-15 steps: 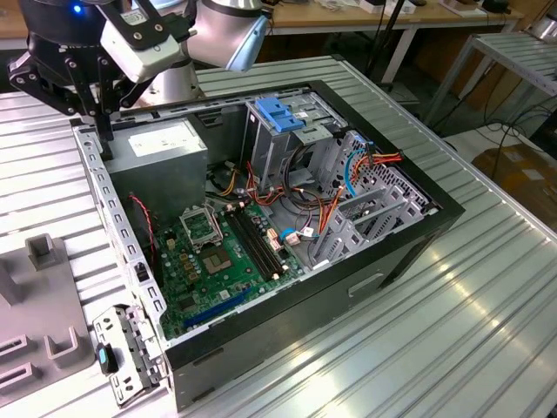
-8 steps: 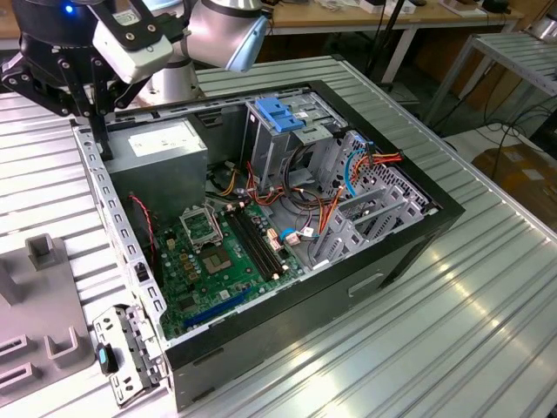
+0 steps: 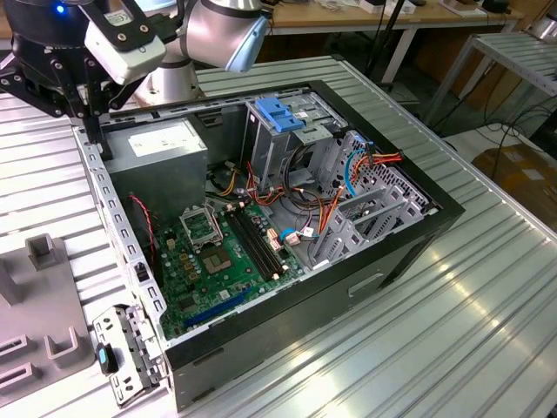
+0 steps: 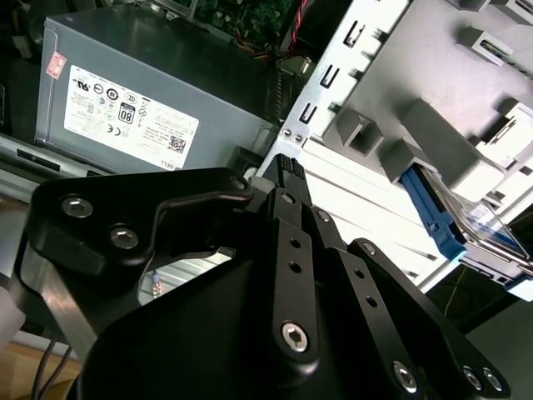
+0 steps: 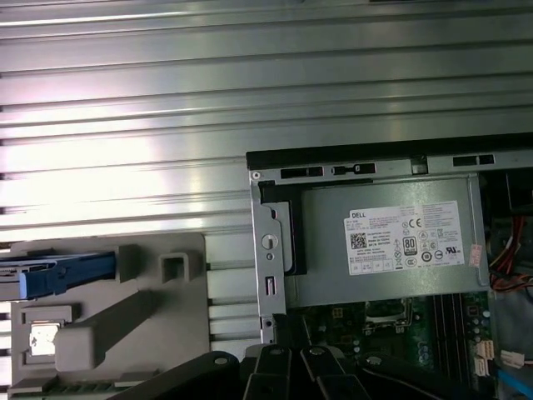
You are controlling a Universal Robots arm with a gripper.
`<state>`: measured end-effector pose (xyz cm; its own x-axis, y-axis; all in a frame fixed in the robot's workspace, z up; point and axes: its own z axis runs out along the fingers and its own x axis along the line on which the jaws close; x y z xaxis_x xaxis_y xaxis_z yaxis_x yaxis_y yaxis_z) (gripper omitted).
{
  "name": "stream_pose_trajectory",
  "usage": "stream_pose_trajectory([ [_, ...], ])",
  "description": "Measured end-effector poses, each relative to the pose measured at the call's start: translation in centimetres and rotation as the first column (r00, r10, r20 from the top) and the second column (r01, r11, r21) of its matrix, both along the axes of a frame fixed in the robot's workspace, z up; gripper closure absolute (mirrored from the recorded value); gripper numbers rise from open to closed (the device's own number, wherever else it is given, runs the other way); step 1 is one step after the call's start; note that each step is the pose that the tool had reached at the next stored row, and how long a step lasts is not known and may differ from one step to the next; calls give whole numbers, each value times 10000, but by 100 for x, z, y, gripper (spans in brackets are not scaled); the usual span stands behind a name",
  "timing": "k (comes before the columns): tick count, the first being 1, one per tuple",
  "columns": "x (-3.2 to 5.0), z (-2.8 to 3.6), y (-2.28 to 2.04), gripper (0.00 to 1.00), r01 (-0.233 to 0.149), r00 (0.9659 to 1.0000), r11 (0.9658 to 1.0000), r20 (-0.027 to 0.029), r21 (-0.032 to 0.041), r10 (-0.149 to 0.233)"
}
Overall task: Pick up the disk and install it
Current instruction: 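Reach for the disk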
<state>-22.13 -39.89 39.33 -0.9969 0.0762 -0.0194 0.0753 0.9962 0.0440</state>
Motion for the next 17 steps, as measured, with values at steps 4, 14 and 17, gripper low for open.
stream_pose_trajectory([
  [4, -25, 0, 0, 89, 0, 10000, 10000, 0, 0, 0],
  [14, -91, 0, 0, 89, 0, 10000, 10000, 0, 0, 0],
  [17, -109, 0, 0, 89, 0, 10000, 10000, -1, 0, 0],
])
